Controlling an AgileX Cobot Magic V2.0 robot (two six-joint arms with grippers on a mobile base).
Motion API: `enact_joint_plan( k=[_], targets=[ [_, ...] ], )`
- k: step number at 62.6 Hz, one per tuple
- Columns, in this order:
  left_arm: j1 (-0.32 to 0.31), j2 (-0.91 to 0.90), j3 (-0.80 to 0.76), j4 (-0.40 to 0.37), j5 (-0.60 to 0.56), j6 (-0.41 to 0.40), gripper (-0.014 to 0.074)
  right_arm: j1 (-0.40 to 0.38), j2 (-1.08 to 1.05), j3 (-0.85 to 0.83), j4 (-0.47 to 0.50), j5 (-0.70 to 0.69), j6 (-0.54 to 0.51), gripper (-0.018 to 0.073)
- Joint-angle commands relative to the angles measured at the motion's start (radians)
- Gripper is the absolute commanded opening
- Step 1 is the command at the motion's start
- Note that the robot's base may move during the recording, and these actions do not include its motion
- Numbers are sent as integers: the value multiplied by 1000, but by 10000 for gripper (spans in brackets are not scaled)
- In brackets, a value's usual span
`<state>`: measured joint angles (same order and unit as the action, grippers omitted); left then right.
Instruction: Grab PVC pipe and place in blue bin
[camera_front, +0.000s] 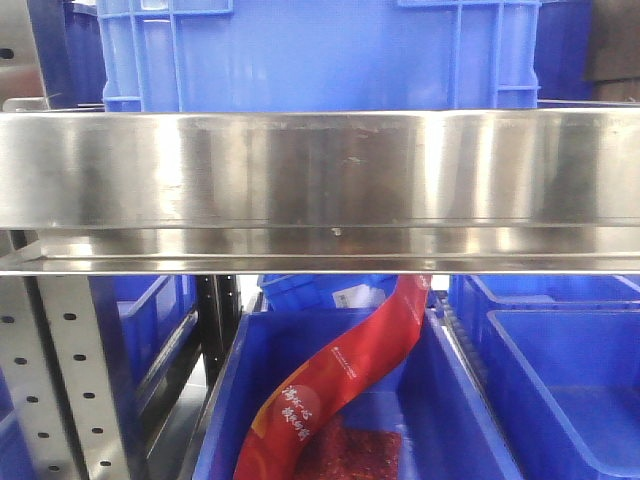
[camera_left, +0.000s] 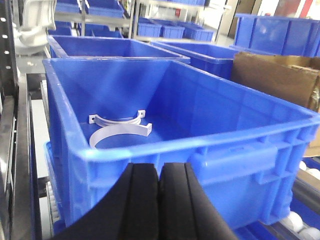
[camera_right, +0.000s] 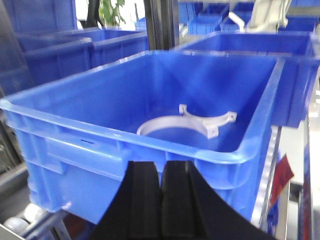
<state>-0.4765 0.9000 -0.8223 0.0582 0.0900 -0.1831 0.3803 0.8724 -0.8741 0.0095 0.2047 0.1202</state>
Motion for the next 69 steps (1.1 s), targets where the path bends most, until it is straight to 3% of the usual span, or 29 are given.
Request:
enact_joint_plan(
  k=[1, 48, 57, 69],
  targets=[
    [-7, -35, 18, -1, -44, -5, -111, 2, -49, 4, -9, -44, -9, -169],
    [-7, -48, 18, -1, -56, -5, -111, -11, -111, 50, -42, -67, -9, -169],
    [-7, -48, 18, -1, -56, -5, -111, -104, -228, 189, -84, -76, -9, -169],
    [-7, -48, 18, -1, -56, -5, -111, -302, -432, 440, -84, -189, -9, -169]
  ],
)
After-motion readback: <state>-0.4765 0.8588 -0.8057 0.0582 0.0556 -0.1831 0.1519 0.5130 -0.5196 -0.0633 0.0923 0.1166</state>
